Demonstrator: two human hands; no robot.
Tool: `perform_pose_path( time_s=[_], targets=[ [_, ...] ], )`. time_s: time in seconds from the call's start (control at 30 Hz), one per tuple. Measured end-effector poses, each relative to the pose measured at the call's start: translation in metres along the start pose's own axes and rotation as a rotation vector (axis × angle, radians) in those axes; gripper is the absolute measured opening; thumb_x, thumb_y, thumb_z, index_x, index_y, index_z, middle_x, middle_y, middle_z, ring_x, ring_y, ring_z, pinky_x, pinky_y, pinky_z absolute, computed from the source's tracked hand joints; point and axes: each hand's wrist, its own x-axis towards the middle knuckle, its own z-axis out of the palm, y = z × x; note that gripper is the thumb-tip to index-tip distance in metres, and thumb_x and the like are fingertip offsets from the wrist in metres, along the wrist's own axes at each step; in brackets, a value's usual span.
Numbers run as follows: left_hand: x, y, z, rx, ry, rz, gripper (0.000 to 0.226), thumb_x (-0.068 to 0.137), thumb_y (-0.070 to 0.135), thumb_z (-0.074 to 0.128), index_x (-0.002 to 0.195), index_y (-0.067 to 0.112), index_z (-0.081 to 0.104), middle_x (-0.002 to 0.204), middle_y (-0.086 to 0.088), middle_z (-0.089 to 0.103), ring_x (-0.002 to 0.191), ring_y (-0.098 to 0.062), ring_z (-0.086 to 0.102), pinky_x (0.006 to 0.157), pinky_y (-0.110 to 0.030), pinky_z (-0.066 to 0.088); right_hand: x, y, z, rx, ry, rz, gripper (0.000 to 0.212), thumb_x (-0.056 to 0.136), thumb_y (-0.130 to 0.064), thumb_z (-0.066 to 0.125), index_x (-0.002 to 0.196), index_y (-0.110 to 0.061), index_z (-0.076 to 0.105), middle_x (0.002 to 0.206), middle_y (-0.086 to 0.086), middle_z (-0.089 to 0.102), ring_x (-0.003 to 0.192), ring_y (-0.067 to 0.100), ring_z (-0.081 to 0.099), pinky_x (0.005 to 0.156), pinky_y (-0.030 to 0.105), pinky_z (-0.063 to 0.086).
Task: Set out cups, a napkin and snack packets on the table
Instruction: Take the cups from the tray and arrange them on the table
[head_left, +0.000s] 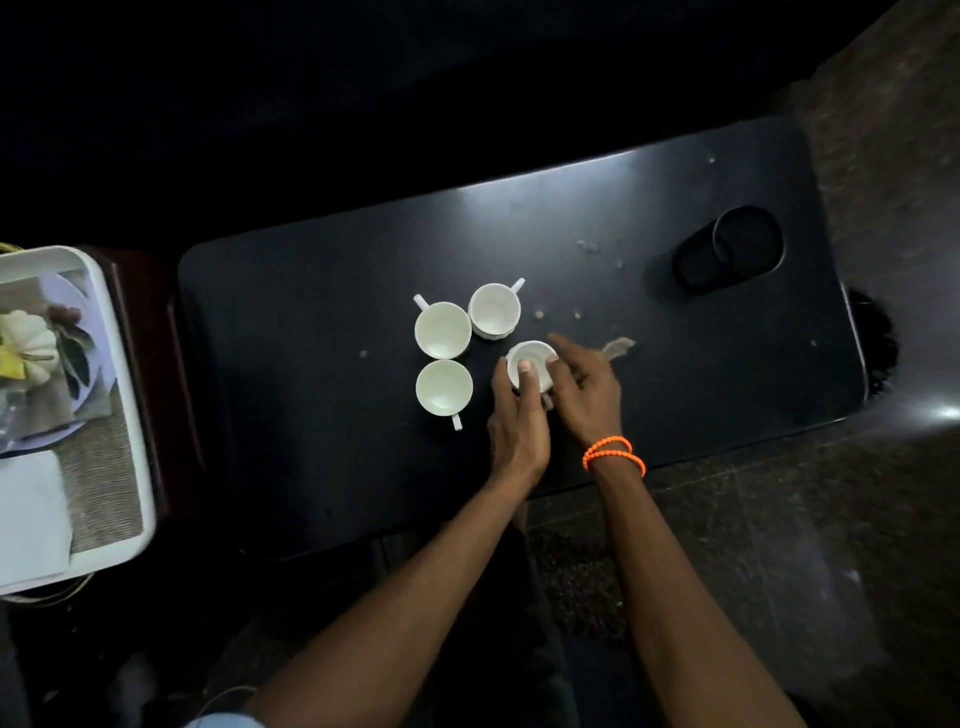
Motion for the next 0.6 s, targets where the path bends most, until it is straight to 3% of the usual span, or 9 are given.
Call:
perform_pose_path(
  time_s=[0.17, 0.33, 0.47, 0.6],
  targets=[
    [-0.003, -0.009, -0.002, -0.064, -0.014, 0.004, 0.081, 0.088, 0.082, 0.026, 0.155, 0.038, 0.043, 0.143, -0.006, 0.065, 0.121, -0.026, 0.069, 0.103, -0.049, 0.057, -0.016, 0.004, -0.002, 0.115, 0.137, 0.065, 0.028, 0.089, -0.016, 0.060, 0.107, -0.027, 0.079, 0.102, -0.010, 0.066, 0.099, 0.004, 0.064, 0.090, 0.019, 0.050],
    [-0.020, -0.025, -0.003, -0.066, -0.059, -0.018, 0.066, 0.102, 0.067, 0.026, 0.156, 0.033, 0.043, 0.137, -0.012, 0.067, 0.113, -0.025, 0.073, 0.093, -0.040, 0.063, -0.039, 0.013, -0.010, 0.121, 0.167, 0.111, 0.028, 0.087, -0.022, 0.055, 0.100, -0.029, 0.079, 0.102, -0.007, 0.068, 0.099, 0.009, 0.066, 0.090, 0.030, 0.054],
    [-0.037, -0.038, -0.002, -0.053, -0.102, -0.030, 0.076, 0.095, 0.075, 0.029, 0.157, 0.033, 0.043, 0.139, -0.010, 0.066, 0.115, -0.022, 0.073, 0.088, -0.030, 0.064, -0.058, 0.026, -0.016, 0.144, 0.214, 0.153, 0.030, 0.088, -0.023, 0.054, 0.101, -0.030, 0.080, 0.106, -0.005, 0.070, 0.098, 0.003, 0.067, 0.087, 0.029, 0.056],
    [-0.046, -0.050, -0.001, -0.033, -0.128, -0.032, 0.076, 0.093, 0.079, 0.031, 0.156, 0.037, 0.042, 0.144, -0.007, 0.064, 0.116, -0.018, 0.072, 0.096, -0.040, 0.063, -0.070, 0.035, -0.018, 0.155, 0.254, 0.161, 0.029, 0.091, -0.013, 0.056, 0.101, -0.026, 0.080, 0.106, -0.001, 0.071, 0.101, 0.010, 0.067, 0.089, 0.025, 0.053]
  ],
)
